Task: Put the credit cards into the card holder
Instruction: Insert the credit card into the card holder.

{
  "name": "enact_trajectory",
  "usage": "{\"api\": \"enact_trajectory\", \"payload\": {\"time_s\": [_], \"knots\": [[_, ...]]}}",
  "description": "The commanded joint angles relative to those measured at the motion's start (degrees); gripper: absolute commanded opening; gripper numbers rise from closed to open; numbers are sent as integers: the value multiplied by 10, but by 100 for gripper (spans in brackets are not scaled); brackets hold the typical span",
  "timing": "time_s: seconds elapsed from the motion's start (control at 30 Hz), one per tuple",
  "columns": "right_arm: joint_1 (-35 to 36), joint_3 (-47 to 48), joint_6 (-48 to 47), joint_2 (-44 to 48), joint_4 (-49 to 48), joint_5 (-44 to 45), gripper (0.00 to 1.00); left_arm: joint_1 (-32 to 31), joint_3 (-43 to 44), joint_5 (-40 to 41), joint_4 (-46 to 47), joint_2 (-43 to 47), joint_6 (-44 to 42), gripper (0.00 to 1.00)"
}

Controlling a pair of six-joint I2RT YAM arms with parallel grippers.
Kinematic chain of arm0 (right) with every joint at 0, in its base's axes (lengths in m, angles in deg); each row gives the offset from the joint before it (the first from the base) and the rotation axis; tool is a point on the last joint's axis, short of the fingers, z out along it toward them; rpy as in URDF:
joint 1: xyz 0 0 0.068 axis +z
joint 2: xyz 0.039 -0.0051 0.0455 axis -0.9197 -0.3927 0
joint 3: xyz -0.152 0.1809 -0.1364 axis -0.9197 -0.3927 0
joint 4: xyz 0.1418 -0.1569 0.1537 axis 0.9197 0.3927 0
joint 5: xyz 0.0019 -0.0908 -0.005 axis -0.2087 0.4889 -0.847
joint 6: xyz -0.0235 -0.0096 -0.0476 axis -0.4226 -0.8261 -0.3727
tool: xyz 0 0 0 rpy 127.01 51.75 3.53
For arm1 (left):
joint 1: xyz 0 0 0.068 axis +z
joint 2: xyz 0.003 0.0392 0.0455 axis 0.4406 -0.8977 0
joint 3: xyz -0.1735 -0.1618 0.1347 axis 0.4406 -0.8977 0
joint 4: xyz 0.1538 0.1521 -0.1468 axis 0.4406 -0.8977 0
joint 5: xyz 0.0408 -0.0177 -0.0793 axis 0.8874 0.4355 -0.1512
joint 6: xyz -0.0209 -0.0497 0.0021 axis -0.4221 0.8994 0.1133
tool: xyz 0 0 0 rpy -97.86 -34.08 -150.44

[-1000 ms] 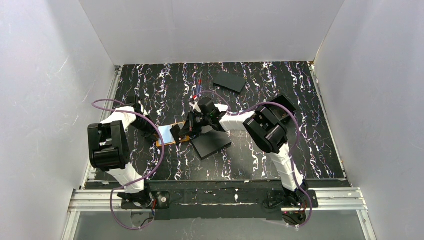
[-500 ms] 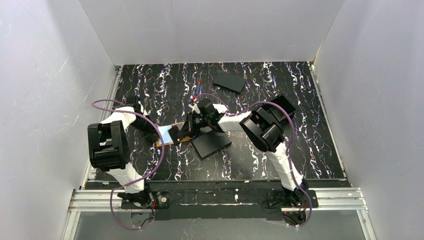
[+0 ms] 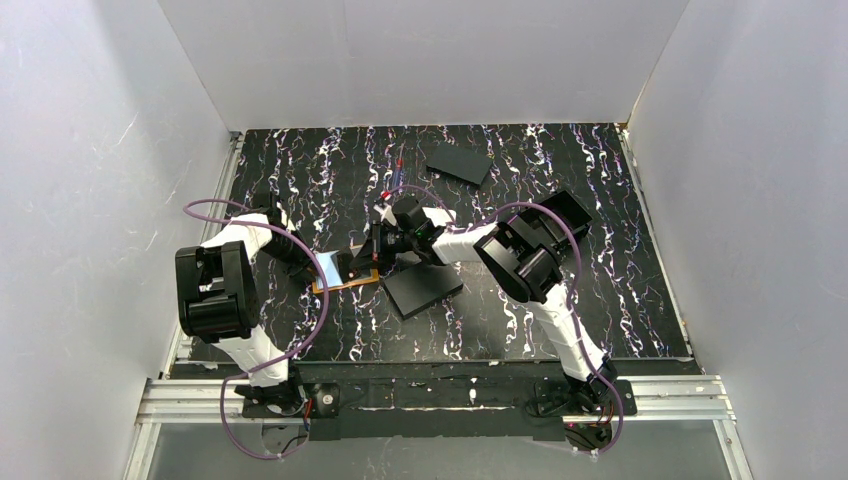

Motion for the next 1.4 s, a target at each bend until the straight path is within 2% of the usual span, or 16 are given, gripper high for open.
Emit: {"api": "enact_trajectory", "payload": {"time_s": [0.0,0.37,0.57,0.7,0.8,0.97,1.03,1.37], "knots": [[2,12,1,-22,-20,31,1,-4,-16,-12,-7,1,-4,23],[23,-58,110,-20,-141,72,1,-8,-19,-19,-4,1,-2,23],[42,-73,132,-11,-159,112,7,-9,-23,-25,-2,4,1,23],[50,-94,126,5,-158,144,16,-10,-27,-33,1,5,3,23],[49,-80,70,18,-93,139,25,-10,-27,-36,0,6,4,23],[48,-22,-106,44,96,123,38,-10,-27,-40,1,8,3,23],[48,-13,-148,50,138,122,40,-9,-27,-45,2,5,3,23],[46,22,-229,67,242,166,44,-10,-25,-45,-1,3,-2,22]]}}
